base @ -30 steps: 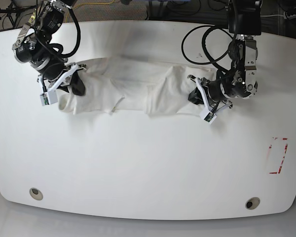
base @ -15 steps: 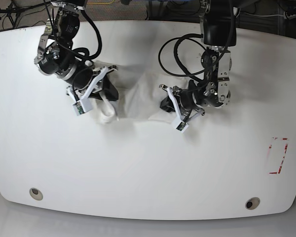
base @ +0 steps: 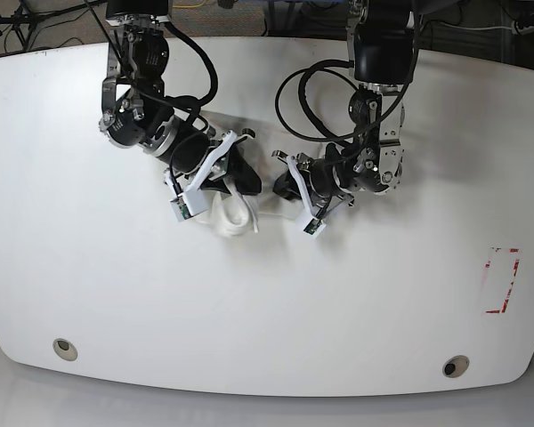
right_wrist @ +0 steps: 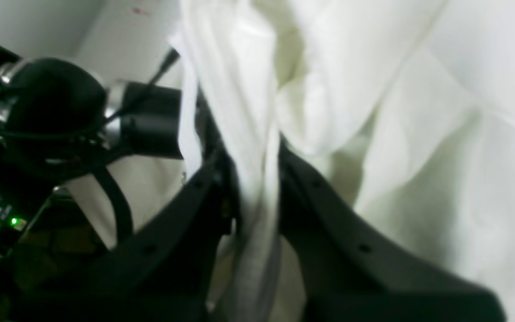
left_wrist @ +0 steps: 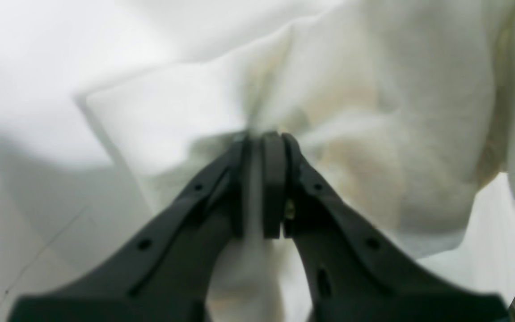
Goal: Fold the T-shirt properly
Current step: 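Fold the strip in half, bringing both grippers together over the middle, then press the folded bundle flat with both grippers and open them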
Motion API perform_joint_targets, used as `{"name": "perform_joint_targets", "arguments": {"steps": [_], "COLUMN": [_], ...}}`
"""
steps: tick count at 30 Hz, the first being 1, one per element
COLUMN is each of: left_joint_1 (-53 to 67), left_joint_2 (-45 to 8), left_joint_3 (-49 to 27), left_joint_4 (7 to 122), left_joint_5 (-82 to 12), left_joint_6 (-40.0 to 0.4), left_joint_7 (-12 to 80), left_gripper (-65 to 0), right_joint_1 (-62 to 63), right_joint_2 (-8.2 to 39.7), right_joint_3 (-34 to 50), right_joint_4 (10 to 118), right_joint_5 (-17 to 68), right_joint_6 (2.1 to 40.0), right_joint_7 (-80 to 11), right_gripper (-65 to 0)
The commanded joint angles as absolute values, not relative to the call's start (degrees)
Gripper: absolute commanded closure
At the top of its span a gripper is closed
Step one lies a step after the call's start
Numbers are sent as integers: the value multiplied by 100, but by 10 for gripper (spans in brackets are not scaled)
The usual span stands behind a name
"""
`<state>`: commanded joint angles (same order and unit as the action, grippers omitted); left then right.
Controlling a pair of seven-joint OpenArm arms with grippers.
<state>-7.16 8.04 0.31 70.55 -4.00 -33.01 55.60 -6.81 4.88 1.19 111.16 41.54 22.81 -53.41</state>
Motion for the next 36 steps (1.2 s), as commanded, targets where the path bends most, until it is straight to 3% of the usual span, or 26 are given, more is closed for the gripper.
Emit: {"name": "perform_joint_targets", "arguments": {"steps": [5, 8, 14, 19, 24, 36], "left_joint_1": [-725, -725, -734, -734, -734, -734], "left_joint_2": [796, 796, 796, 796, 822, 804], "left_joint_3": [31, 31, 22, 22, 13, 4], "left_joint_4": [7055, 7064, 7064, 7160, 7547, 8936], "left_joint_5": [-409, -409, -418, -418, -418, -426], "left_joint_6": [-3310, -3319, -3327, -3327, -3327, -3336], "left_joint_7": [5560, 5560, 5560, 5560, 5587, 5604], "left_gripper": [-44, -44, -72, -186, -251, -308], "right_joint_1": [-620, -611, -611, -602, -514, -541], "right_joint_2": [488, 488, 505, 488, 479, 620], "right_joint_3": [22, 22, 31, 31, 22, 268], "right_joint_4": [10949, 10826, 10730, 10730, 10730, 11169], "right_joint_5": [4154, 4154, 4154, 4154, 4163, 4189], "right_joint_6": [2281, 2281, 2281, 2281, 2281, 2299], "right_joint_7": [-5270, -5270, -5033, -4822, -4787, -4787], "right_gripper": [0, -44, -260, -393, -407, -407]}}
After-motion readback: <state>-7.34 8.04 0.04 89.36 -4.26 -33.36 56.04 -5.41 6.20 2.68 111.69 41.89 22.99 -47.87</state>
